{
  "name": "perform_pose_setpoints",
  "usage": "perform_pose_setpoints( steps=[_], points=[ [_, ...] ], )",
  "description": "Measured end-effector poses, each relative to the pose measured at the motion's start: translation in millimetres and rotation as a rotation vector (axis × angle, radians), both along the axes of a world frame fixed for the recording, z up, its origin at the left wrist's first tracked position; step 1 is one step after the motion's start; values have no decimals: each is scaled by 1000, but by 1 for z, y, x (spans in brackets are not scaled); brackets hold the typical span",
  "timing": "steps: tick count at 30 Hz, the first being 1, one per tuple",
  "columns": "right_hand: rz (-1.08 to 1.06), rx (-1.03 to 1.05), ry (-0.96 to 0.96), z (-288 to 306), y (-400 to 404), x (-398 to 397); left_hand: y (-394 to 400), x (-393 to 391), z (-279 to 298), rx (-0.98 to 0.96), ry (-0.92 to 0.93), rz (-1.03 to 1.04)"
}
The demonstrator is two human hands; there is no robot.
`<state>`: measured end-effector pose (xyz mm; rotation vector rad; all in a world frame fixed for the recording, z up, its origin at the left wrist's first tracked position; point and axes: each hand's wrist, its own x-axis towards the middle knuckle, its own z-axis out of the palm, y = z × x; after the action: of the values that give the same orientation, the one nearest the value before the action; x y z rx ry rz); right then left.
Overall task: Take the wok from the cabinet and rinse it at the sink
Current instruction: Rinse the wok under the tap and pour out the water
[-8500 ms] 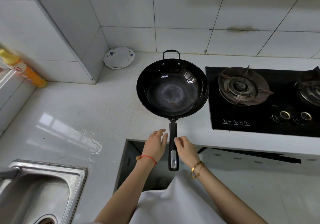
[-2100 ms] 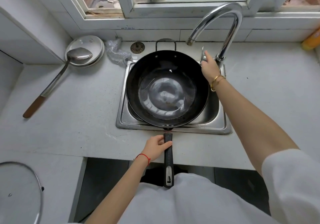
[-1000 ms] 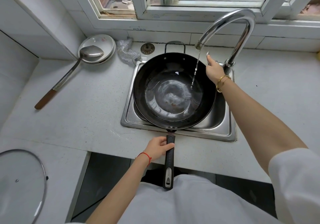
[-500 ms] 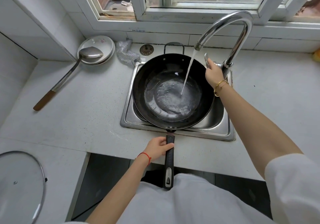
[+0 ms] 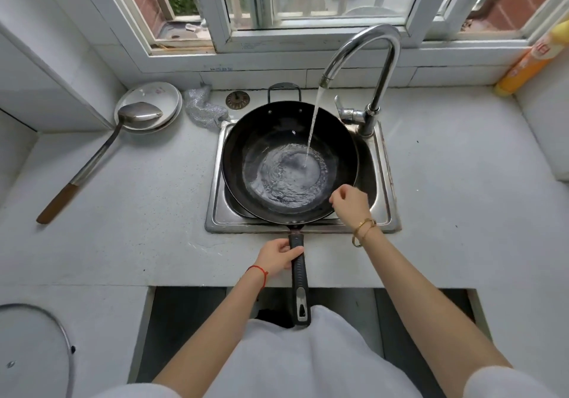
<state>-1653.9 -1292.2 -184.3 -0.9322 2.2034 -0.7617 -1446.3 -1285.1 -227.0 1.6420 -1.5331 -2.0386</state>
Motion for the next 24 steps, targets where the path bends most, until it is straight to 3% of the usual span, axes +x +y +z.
perform_pose_setpoints(
  steps=[14, 18, 24],
  points=[
    [273, 355, -166, -11, 77, 99, 0, 5, 2, 25, 40, 15],
    [207, 368, -299, -20, 84, 115, 0, 3, -1, 26, 24, 34],
    [-188, 227, -722, -22, 89, 132, 0, -2, -2, 131, 82, 85]
  ],
)
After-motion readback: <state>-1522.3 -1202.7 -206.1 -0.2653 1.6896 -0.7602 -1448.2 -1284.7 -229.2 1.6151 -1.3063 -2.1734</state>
